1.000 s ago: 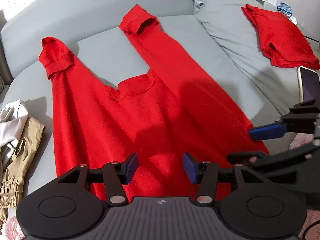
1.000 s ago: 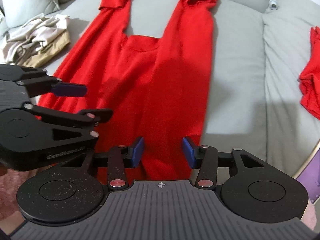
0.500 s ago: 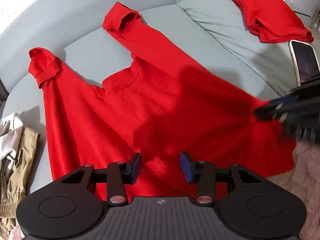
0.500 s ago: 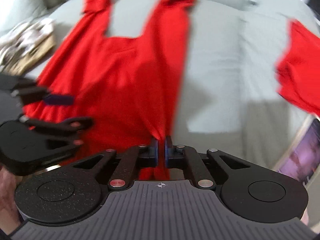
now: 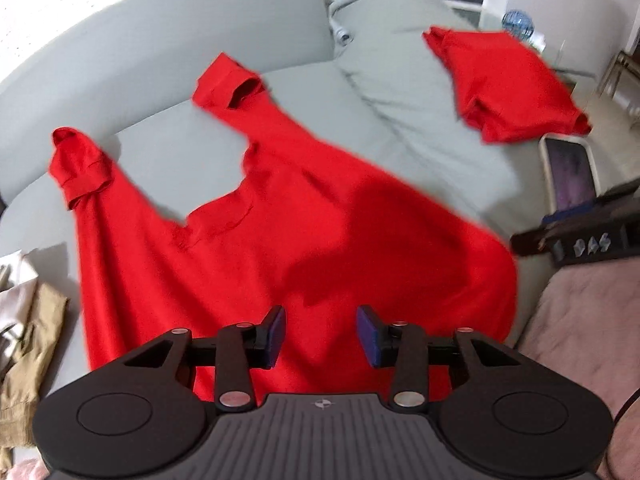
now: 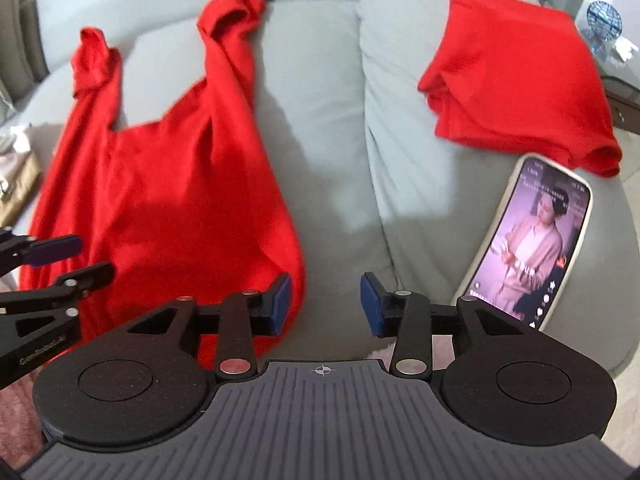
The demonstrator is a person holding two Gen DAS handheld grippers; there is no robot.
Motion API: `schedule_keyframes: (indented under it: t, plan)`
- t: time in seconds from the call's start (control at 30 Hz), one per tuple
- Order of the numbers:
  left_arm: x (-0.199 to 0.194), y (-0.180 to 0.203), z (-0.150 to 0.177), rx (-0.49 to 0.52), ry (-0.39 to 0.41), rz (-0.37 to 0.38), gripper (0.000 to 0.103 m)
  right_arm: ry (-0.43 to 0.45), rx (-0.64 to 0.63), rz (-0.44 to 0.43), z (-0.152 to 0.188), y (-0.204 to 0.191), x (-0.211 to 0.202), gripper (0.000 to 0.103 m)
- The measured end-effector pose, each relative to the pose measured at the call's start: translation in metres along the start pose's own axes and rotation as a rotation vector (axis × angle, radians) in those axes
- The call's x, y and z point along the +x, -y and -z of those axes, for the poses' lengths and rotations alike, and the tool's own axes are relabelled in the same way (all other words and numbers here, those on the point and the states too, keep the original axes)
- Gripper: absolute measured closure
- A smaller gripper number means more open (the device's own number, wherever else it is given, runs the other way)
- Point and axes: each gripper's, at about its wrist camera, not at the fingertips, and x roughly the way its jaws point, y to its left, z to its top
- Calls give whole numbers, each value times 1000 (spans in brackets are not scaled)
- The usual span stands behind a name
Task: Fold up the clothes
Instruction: 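Grasp the hem again with the right gripper and smooth the shirt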
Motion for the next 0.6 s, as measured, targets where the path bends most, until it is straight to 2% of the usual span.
schedule_keyframes:
  t: [0.17,0.27,0.3,0.33,0.37,0.43,0.53,0.6]
  plan:
    - [12,8,10,32,-63,43,64,-131,49,-165,13,4,4,52]
    - [23,13,19,50,-110,47,64,-149,16,-154,22,-7,20,52]
    - [22,15,22,59,-102,43,64,-165,10,-161,25,-10,28,53]
    - [20,17,24,74,-98,43,64,-194,7,-187,29,-14,39,64]
    - [19,18,25,87,-102,51,65,-209,-2,-214,33,-17,42,97]
    - [16,21,27,102,-117,80,69,-215,-46,-237,41,-24,42,98]
    - [14,30,34,139,-131,97,69,-233,-126,-197,47,-30,30,99]
    - [14,35,37,159,-130,84,69,-252,-104,-175,49,-23,30,99]
